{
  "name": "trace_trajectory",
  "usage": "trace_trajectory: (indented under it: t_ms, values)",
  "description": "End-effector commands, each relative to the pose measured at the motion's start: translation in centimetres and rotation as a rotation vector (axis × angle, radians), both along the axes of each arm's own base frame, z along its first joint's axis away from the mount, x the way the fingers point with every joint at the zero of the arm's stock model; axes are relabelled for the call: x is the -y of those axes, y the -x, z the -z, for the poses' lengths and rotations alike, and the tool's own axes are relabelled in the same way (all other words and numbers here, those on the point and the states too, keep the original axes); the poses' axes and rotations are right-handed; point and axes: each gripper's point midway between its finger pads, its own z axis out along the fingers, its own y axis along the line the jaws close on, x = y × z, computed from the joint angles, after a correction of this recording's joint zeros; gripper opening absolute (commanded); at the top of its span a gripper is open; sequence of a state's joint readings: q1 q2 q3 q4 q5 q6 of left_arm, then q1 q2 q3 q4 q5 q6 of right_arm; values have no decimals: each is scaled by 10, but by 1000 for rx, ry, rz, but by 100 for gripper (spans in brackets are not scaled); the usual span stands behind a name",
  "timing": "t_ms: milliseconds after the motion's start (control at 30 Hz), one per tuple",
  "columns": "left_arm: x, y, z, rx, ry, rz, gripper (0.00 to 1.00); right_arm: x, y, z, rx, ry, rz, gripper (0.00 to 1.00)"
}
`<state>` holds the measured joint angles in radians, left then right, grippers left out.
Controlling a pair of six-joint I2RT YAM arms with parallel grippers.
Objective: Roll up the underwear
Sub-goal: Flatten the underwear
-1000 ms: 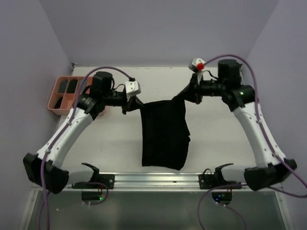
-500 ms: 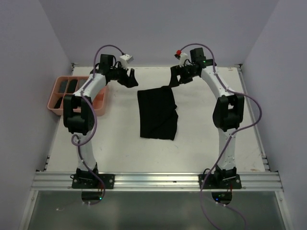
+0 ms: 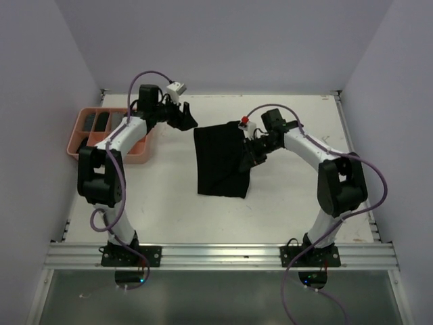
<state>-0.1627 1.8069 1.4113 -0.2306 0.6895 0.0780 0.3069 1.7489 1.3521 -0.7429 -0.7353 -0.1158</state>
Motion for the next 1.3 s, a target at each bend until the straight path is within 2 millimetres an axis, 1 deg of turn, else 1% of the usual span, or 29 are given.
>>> trace_trajectory:
  t_ms: [0, 33, 67, 100, 133, 167, 200, 233, 300, 333, 367, 433, 467, 533, 567, 700, 800, 867, 900, 1000, 1100, 1267]
  values:
    - [27, -21, 19, -115, 102, -59, 72, -16, 2, 14, -46, -46, 33, 18]
    - [28, -27, 25, -151, 114, -104, 67, -16, 1, 25, -62, -33, 38, 15]
    - [29, -28, 40, -187, 118, -124, 63, -14, 3, 32, -77, -21, 42, 13]
    - [30, -31, 45, -194, 133, -143, 60, -14, 3, 38, -110, -15, 68, 12]
    - [30, -38, 45, -186, 155, -175, 60, -15, 1, 43, -111, -15, 77, 12]
    - [30, -44, 49, -171, 162, -194, 60, -14, 4, 49, -129, -11, 82, 11]
    - [33, -41, 58, -186, 164, -202, 60, -15, 5, 53, -141, -8, 89, 11]
    - [33, -48, 58, -178, 179, -233, 60, -16, 5, 58, -152, -2, 90, 11]
    - [30, -51, 73, -204, 176, -267, 60, -15, 9, 66, -172, 8, 92, 10]
    - [31, -54, 72, -197, 188, -270, 60, -15, 10, 70, -180, 14, 92, 10]
    - [32, -55, 81, -209, 188, -274, 61, -14, 11, 76, -187, 26, 91, 10]
    - [33, -58, 84, -213, 195, -273, 61, -13, 11, 82, -194, 39, 90, 9]
    - [34, -59, 91, -228, 193, -278, 61, -12, 9, 86, -200, 46, 89, 9]
    - [35, -62, 94, -236, 201, -283, 61, -12, 9, 90, -213, 55, 88, 9]
    - [34, -62, 100, -244, 194, -293, 61, -12, 8, 94, -221, 61, 86, 9]
    - [35, -61, 107, -255, 194, -304, 61, -12, 5, 101, -228, 71, 89, 8]
    - [36, -60, 108, -252, 204, -308, 61, -12, 4, 106, -235, 78, 89, 7]
    - [42, -56, 112, -268, 218, -286, 60, -11, 5, 109, -239, 84, 90, 7]
    - [45, -56, 110, -264, 229, -276, 59, -10, 5, 110, -241, 87, 90, 6]
    - [53, -48, 120, -310, 248, -264, 55, -10, 5, 113, -241, 98, 89, 6]
    - [56, -44, 126, -323, 262, -273, 52, -9, 5, 114, -243, 102, 87, 5]
    - [53, -44, 131, -326, 259, -309, 51, -8, 7, 117, -252, 108, 80, 4]
